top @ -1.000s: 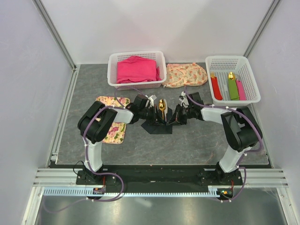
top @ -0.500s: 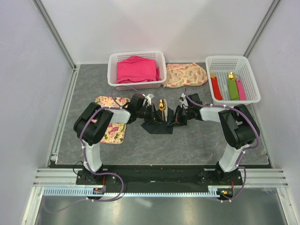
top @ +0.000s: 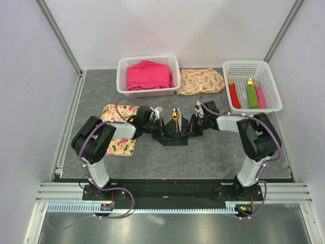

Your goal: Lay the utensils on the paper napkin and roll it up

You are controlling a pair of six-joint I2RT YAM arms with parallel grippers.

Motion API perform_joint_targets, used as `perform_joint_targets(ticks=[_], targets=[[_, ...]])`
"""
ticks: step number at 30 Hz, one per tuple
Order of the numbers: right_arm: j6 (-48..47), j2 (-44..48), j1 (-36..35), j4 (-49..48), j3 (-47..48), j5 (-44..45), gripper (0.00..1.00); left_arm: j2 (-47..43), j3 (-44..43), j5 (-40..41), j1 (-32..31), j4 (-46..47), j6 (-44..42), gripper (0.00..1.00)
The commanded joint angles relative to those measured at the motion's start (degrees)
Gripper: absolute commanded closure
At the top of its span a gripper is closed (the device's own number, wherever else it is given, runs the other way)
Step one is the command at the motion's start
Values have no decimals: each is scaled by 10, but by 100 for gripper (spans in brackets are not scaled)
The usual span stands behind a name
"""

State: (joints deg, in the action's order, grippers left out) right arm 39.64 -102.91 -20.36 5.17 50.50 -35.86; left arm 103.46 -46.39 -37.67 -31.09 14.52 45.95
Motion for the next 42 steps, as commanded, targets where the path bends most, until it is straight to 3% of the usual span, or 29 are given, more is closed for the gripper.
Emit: perform_joint_targets(ticks=[1,16,42], targets=[[-4,9,0,-1,18,0,100,6,8,-12,2,2,-24,94],[34,42,-18,-32,6,-26,100,43,-3,17,2,-27,-23,98],[128,-25,-55,-128,10,-36,100,54,-11,21,2,-40,-26,98]])
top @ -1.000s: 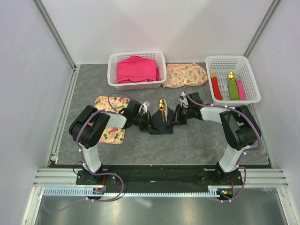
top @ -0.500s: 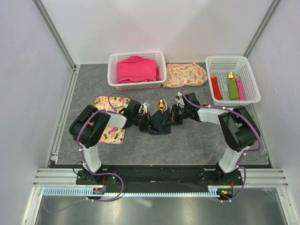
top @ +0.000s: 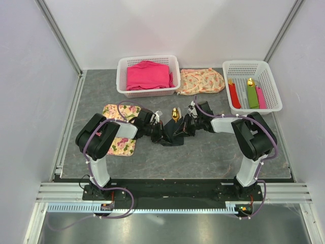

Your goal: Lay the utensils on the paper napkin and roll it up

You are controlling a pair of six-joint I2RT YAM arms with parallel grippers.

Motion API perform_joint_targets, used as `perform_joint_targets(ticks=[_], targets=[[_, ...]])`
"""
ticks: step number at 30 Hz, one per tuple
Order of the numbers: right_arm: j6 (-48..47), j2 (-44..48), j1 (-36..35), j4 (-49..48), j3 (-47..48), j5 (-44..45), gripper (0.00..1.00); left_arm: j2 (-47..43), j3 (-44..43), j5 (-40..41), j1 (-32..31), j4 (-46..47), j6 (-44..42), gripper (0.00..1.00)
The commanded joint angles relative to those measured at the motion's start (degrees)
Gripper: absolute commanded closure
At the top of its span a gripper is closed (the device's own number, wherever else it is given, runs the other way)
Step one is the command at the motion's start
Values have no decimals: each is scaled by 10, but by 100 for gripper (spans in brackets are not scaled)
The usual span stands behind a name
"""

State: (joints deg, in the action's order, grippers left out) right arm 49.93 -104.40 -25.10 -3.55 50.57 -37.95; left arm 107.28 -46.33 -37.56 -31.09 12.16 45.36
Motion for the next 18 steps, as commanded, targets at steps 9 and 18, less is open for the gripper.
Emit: perform_joint_targets(ticks=[9,18], targets=[[43,-17,-17,-71,-1,-27,100,19,-12,18,2,-16,-19,98],[20,-42,-17,-66,-3,-14,100,13,-11,19,2,-17,-20,98]])
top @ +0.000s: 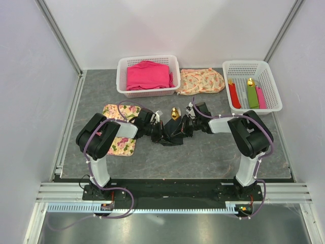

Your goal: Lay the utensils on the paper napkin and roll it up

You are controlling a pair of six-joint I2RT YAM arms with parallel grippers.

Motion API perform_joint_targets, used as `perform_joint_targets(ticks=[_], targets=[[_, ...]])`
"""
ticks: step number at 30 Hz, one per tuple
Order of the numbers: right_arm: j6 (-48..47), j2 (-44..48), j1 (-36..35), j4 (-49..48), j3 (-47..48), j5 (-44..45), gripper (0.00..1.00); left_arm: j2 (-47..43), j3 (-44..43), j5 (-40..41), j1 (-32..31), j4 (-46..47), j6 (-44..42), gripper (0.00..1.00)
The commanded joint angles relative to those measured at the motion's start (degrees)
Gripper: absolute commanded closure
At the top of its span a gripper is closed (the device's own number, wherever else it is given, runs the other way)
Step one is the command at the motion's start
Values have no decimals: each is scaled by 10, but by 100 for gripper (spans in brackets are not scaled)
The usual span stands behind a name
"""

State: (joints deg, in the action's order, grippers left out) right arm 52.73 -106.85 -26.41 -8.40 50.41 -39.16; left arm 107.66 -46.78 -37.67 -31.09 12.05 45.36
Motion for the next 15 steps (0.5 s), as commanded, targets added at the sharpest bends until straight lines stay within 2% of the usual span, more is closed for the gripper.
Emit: perform_joint_targets(ticks=[1,6,11,15], targets=[[-10,-20,-4,-18,0,-1,100,8,-7,19,2,-16,-20,98],[-16,-29,-4,-14,3,1,100,-18,2,8,3,-16,-27,95],[-21,-30,-3,-11,3,4,100,-108,36,-18,12,-9,-26,85],[-21,-29,-4,-11,3,7,87,-151,43,-28,34,-43,-31,78]])
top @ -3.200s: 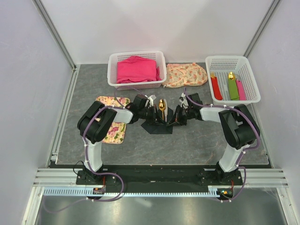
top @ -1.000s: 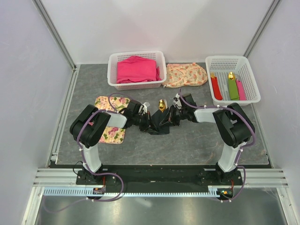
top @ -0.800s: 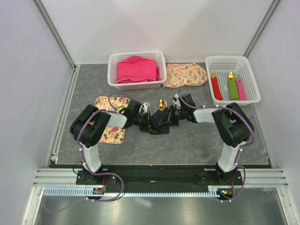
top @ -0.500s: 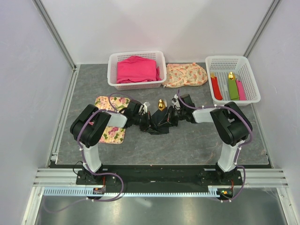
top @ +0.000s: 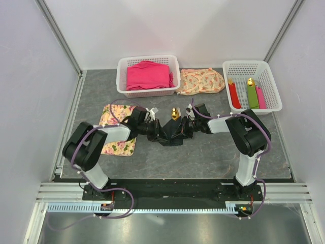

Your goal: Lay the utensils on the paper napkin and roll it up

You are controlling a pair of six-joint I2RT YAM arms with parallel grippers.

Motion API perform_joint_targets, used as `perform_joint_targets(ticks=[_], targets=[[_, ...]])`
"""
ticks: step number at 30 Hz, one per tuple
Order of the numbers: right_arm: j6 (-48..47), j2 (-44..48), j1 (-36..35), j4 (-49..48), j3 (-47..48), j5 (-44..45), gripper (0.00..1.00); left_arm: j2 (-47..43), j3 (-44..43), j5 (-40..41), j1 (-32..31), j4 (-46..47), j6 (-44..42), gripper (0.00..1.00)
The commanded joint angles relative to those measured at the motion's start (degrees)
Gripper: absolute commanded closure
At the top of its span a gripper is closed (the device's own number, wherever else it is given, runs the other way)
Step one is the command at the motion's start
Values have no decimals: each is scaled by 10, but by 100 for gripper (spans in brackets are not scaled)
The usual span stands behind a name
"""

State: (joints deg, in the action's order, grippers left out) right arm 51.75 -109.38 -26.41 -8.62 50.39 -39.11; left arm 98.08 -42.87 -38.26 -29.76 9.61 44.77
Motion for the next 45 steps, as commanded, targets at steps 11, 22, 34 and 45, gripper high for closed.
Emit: perform_joint_targets(ticks=[11,22,34,45], targets=[[-2,-3,-3,-13,3,-1,45,-54,-55,-11,89,-36,-36,56],[-7,-7,-7,-9,13,-3,23,66,-192,1,74,-53,-45,49],[-17,-1,-7,-8,11,-3,26,134,-234,-16,34,-61,-36,75],[-20,0,-7,-2,9,0,24,171,-268,-23,22,-141,-81,77]])
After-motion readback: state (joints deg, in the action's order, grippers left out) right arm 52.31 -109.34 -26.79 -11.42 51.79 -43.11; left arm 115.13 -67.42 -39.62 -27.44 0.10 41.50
